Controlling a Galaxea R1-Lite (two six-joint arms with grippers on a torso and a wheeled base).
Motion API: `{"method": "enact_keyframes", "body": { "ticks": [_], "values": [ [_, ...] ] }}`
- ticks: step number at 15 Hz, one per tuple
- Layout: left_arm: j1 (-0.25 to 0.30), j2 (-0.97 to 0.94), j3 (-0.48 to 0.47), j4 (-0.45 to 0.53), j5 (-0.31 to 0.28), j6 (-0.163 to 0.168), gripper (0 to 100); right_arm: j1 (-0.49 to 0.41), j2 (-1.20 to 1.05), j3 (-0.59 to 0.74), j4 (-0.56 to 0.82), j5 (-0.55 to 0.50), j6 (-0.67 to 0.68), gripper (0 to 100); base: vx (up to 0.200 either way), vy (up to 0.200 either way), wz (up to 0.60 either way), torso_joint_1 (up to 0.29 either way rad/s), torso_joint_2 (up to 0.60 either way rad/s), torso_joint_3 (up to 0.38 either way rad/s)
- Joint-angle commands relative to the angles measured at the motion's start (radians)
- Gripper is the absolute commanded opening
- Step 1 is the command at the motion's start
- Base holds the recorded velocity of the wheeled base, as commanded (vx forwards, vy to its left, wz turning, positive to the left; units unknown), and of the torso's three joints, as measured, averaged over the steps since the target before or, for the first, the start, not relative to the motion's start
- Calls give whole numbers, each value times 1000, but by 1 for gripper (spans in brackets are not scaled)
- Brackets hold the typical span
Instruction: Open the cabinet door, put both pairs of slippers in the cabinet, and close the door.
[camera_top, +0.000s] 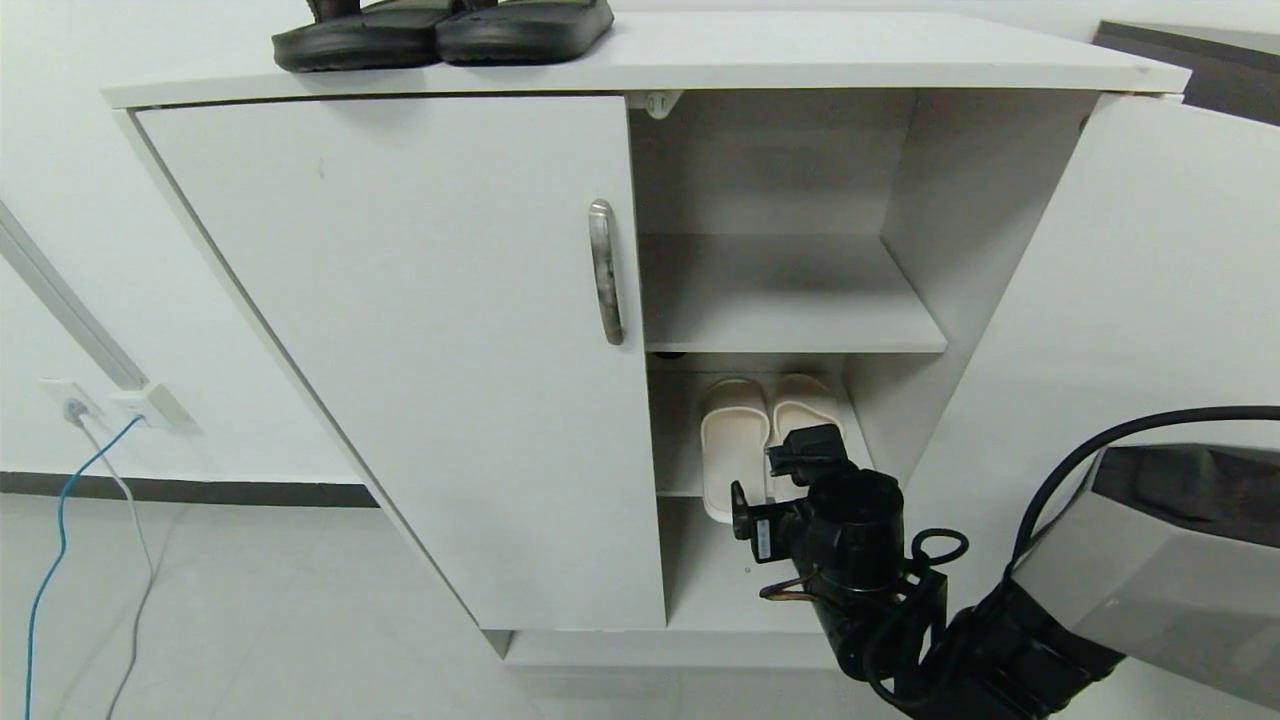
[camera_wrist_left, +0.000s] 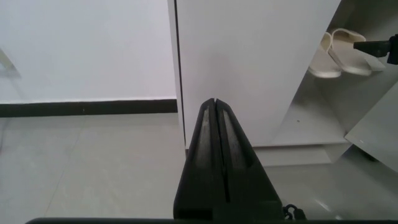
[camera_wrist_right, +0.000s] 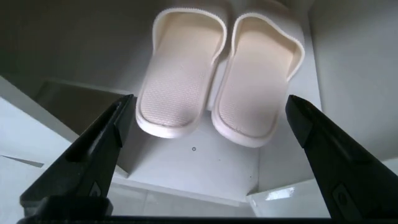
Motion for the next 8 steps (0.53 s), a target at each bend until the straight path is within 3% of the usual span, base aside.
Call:
{"method": "enact_keyframes", "body": {
  "ticks": [1,2,8],
  "values": [
    [0,2,-1,0,0,-1,0,1,-4,7,1,0,0,100,-200,0,0,7,7,2],
    [0,2,0,0,0,-1,0,1,-4,10,1,0,0,100,-200,0,0,7,2,-2],
    [0,2,-1,0,0,-1,0,3,-9,13,-1,0,0,100,0,0,0,0,0,0]
  ]
}}
